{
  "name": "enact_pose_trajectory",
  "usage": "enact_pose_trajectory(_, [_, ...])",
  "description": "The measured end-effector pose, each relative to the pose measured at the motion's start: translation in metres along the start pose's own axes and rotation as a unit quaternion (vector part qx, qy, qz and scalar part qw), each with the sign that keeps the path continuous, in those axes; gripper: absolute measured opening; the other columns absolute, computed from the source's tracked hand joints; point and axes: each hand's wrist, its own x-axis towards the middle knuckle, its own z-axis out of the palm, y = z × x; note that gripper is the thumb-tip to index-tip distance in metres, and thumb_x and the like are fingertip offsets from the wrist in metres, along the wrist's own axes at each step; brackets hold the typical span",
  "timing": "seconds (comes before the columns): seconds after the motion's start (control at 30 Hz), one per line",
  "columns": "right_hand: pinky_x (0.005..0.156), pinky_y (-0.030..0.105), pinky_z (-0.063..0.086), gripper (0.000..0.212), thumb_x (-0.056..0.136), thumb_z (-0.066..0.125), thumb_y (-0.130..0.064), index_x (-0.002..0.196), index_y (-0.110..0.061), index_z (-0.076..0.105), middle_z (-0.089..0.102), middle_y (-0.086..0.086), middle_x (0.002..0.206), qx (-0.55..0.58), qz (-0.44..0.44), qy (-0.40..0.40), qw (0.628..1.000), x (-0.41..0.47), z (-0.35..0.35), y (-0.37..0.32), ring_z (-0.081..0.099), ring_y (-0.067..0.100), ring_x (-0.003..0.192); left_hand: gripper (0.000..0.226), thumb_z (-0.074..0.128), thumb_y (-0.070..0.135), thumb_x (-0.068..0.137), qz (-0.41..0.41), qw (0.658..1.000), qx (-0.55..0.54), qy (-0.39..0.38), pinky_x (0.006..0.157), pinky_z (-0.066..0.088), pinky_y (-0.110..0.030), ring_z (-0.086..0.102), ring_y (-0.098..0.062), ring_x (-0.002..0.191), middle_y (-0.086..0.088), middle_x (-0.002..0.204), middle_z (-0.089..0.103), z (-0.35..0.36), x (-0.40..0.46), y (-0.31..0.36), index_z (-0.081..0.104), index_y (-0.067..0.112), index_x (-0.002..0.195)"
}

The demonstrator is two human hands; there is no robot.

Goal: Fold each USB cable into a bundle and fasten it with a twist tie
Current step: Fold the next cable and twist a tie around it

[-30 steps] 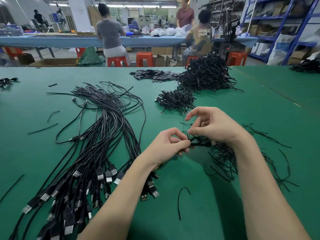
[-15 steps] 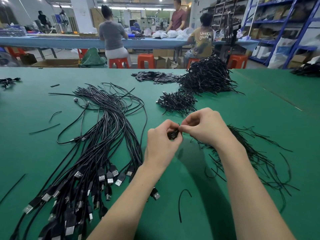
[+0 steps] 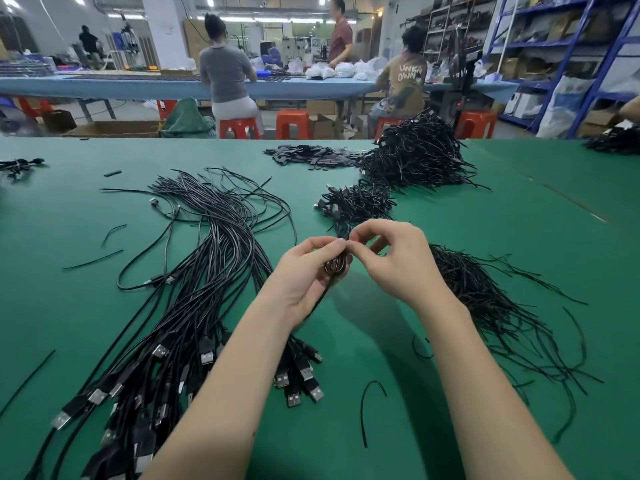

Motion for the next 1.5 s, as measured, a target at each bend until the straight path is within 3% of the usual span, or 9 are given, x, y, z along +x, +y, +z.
enact_pose_trajectory(0.1, [0.051,0.016,0.042,0.012,0.087,0.077,-0.016,0.077,-0.021,0.072,0.065,-0.010,0.067,0.242,0.141,-0.022,0.960,-0.001,0.002,-0.006,0.051,0.007,0.055,0.024,0.078,0.013,0.073,0.044,0.999,-0.015,-0.010,0.068,0.042,-0.025,0.062,-0.011,0.076,0.000,0.081,0.071,0.001,0.001,-0.003,0.059,0.020,0.086])
enact_pose_trajectory(0.23, [0.035,0.011,0.035,0.010,0.072,0.074,-0.003,0.081,-0.003,0.070,0.058,0.003,0.068,0.695,0.410,-0.149,0.571,-0.003,0.007,-0.009,0.046,0.004,0.048,0.035,0.075,0.001,0.069,0.108,0.989,-0.071,-0.066,0.084,0.052,-0.024,0.067,-0.015,0.085,-0.003,0.091,0.072,0.002,0.000,-0.008,0.058,0.017,0.095])
enact_pose_trajectory(0.3, [0.035,0.011,0.035,0.010,0.074,0.071,-0.005,0.083,-0.002,0.068,0.058,0.003,0.067,0.734,0.422,-0.165,0.506,-0.003,0.012,-0.011,0.046,0.004,0.047,0.033,0.072,-0.003,0.071,0.114,0.987,-0.084,-0.079,0.083,0.055,-0.024,0.068,-0.015,0.083,-0.005,0.090,0.072,-0.001,-0.001,-0.007,0.057,0.015,0.095])
enact_pose_trajectory(0.43, [0.048,0.014,0.045,0.011,0.086,0.077,-0.020,0.095,-0.019,0.072,0.071,-0.005,0.086,0.389,0.233,-0.084,0.887,-0.001,0.006,-0.013,0.058,0.006,0.057,0.030,0.073,0.006,0.072,0.069,0.992,-0.090,-0.058,0.063,0.049,-0.022,0.064,-0.010,0.068,0.000,0.079,0.071,-0.006,-0.001,0.003,0.058,0.019,0.094])
enact_pose_trajectory(0.53, [0.062,0.015,0.050,0.031,0.082,0.083,-0.021,0.107,-0.030,0.069,0.072,-0.016,0.104,0.155,0.016,-0.024,0.987,0.001,-0.003,-0.005,0.063,0.008,0.068,0.029,0.075,0.014,0.071,0.023,0.995,-0.095,-0.023,0.061,0.044,-0.023,0.060,-0.010,0.060,0.003,0.071,0.064,-0.005,-0.001,0.002,0.058,0.021,0.093])
enact_pose_trajectory(0.97, [0.052,0.018,0.047,0.012,0.090,0.072,-0.020,0.079,-0.019,0.077,0.071,-0.009,0.069,0.162,0.086,0.027,0.983,0.001,0.019,-0.008,0.061,0.005,0.059,0.030,0.078,0.017,0.068,-0.010,0.996,-0.089,-0.013,0.065,0.044,-0.025,0.060,-0.011,0.069,0.001,0.079,0.067,-0.010,0.000,-0.004,0.063,0.020,0.093])
enact_pose_trajectory(1.13, [0.032,0.010,0.029,0.010,0.090,0.064,-0.005,0.082,-0.006,0.068,0.064,0.003,0.071,0.582,0.431,-0.084,0.684,0.001,0.022,-0.018,0.046,0.002,0.044,0.023,0.078,0.014,0.069,0.015,0.995,-0.099,-0.015,0.070,0.043,-0.025,0.063,-0.013,0.071,-0.003,0.081,0.070,-0.012,0.001,-0.008,0.064,0.020,0.087])
enact_pose_trajectory(1.33, [0.052,0.017,0.044,0.020,0.084,0.076,-0.027,0.101,-0.035,0.069,0.072,-0.014,0.086,0.124,0.116,-0.038,0.985,-0.002,0.018,-0.011,0.051,0.007,0.051,0.026,0.076,0.021,0.073,-0.007,0.994,-0.106,0.014,0.053,0.045,-0.019,0.059,-0.008,0.065,0.003,0.077,0.064,-0.021,0.004,-0.013,0.061,0.020,0.094])
enact_pose_trajectory(1.5, [0.066,0.032,0.052,0.019,0.082,0.077,-0.033,0.098,-0.038,0.068,0.063,-0.020,0.097,-0.070,-0.068,0.009,0.995,-0.006,0.017,-0.002,0.053,0.009,0.059,0.027,0.078,0.020,0.073,-0.021,0.994,-0.108,0.019,0.051,0.047,-0.019,0.060,-0.008,0.062,0.001,0.070,0.062,-0.022,0.004,-0.016,0.063,0.018,0.096])
